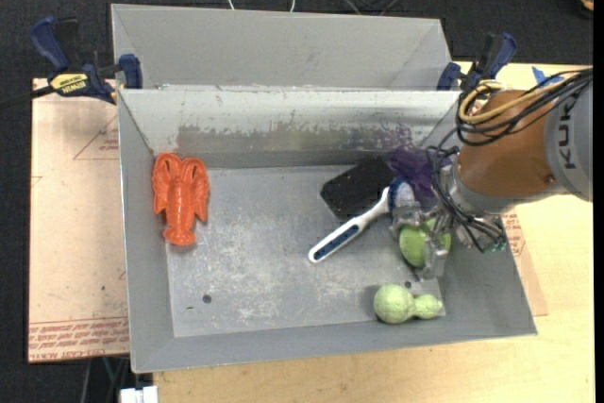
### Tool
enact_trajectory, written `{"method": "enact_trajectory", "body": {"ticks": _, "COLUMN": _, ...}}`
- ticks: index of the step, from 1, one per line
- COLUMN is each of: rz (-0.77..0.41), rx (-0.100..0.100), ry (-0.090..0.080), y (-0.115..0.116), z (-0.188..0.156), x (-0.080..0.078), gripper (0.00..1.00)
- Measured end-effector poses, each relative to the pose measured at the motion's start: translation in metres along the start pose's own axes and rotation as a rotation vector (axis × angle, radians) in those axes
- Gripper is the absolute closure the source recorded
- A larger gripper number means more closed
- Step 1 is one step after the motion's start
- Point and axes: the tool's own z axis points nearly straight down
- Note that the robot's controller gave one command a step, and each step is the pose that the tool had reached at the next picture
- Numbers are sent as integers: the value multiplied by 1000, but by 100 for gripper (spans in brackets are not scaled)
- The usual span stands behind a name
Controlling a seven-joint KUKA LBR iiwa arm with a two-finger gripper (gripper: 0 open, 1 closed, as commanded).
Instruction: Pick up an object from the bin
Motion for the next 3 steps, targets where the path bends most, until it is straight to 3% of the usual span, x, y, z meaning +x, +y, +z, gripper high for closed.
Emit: {"method": "enact_trajectory", "body": {"ticks": 3, "rz": 0, "rx": 0, "ry": 0, "y": 0, "z": 0, "x": 0, "gripper": 100}}
